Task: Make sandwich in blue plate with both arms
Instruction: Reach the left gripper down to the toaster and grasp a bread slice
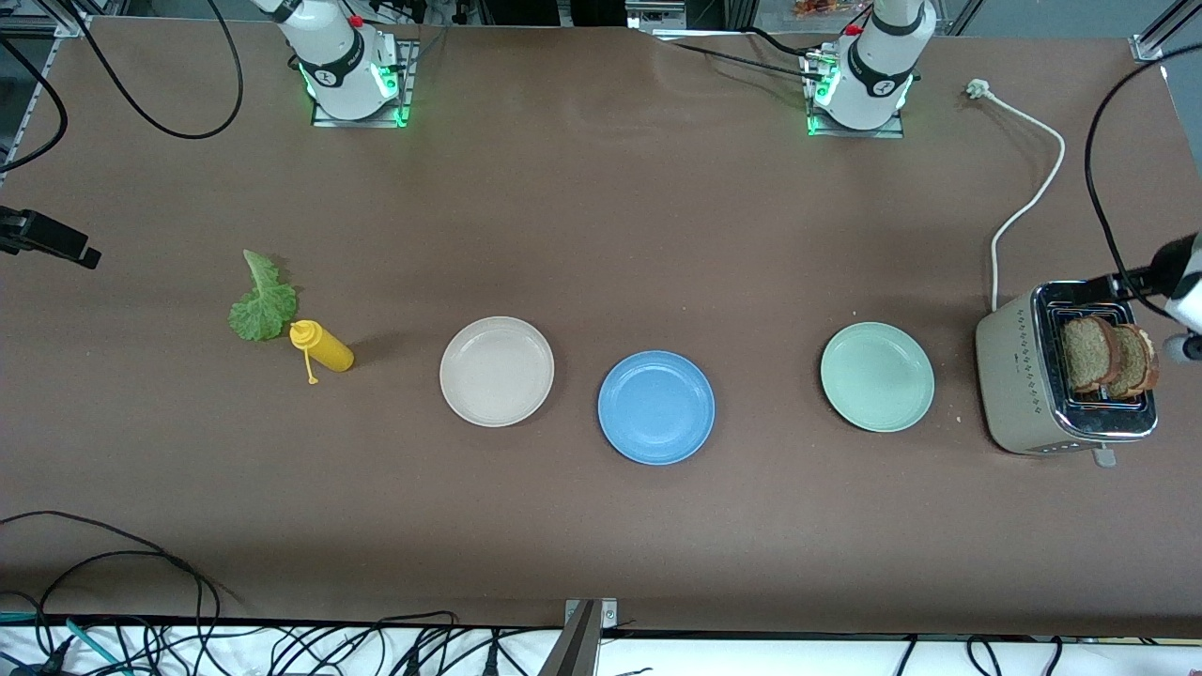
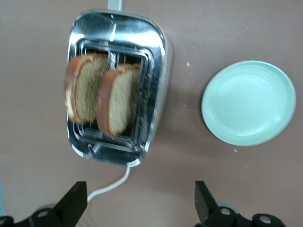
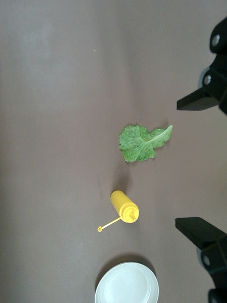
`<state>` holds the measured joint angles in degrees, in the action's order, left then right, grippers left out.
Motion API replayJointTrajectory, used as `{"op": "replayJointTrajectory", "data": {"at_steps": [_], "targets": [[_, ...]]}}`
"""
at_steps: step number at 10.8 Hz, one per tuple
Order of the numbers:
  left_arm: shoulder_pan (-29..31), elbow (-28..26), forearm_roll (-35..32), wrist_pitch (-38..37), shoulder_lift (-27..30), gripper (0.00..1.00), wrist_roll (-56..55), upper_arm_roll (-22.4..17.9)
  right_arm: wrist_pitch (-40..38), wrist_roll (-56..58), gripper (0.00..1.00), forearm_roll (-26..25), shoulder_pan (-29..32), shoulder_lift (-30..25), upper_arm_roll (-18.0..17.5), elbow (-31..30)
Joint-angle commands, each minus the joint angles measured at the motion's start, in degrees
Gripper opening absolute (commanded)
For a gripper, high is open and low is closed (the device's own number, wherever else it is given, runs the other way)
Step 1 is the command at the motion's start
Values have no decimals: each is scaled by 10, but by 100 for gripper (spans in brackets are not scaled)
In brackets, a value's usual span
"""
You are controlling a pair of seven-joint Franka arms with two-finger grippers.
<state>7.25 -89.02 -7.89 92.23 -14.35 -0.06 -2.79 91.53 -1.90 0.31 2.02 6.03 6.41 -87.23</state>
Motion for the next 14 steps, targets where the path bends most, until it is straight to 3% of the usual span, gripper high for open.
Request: {"op": "replayJointTrajectory", "data": {"at_steps": [1,9,12,13,14], "targets": [[26,18,2,47,-52,100,57,3,-13,5,100,13,3,-1,0,10],[61,16,41,109,-103,100,127,4,-7,5,100,13,2,-1,0,10],[62,13,41,108,-111,89,127,4,-7,5,100,13,2,-1,1,10],[62,13,41,108,-111,74,128,4,-7,5,100,13,3,-1,1,10],[62,13,41,108,-111,72,128,4,-7,5,100,13,2,-1,0,10]]}}
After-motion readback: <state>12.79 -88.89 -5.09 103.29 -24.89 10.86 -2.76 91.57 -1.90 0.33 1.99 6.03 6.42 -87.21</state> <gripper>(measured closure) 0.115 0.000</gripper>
